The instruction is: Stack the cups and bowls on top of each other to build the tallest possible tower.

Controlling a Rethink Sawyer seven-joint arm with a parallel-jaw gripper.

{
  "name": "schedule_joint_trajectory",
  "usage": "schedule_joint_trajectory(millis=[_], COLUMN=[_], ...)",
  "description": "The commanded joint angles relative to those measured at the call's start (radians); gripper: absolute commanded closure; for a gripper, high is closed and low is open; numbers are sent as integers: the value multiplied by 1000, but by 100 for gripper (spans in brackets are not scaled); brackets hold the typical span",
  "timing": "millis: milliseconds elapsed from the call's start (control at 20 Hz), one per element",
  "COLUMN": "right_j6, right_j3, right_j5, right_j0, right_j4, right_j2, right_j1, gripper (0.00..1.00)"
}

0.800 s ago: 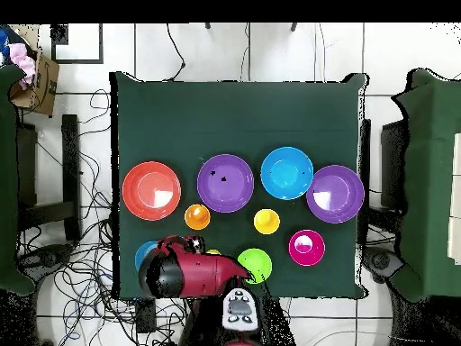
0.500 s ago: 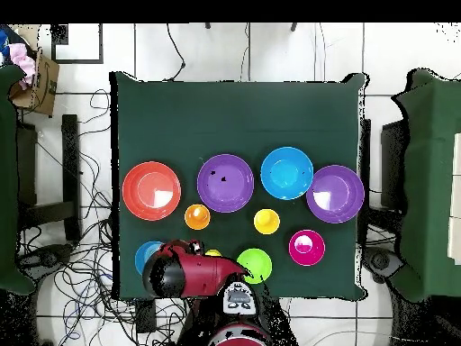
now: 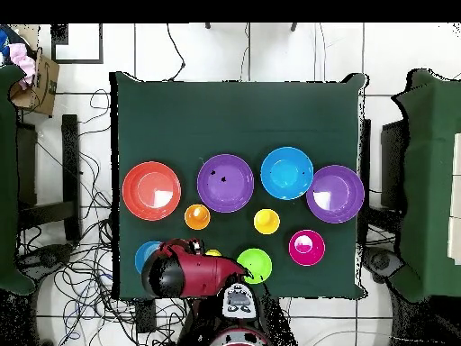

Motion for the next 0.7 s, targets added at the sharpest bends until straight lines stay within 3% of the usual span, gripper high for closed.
schedule_joint_trajectory(millis=[50, 400, 700], right_j6=[146, 148, 149], right_j3=[-37, -26, -10], right_j5=[53, 102, 69], right_j0=[18, 34, 9], right_j4=[-5, 6, -6], right_j2=[37, 22, 37], right_j1=[-12, -64, -45], gripper=[0, 0, 0])
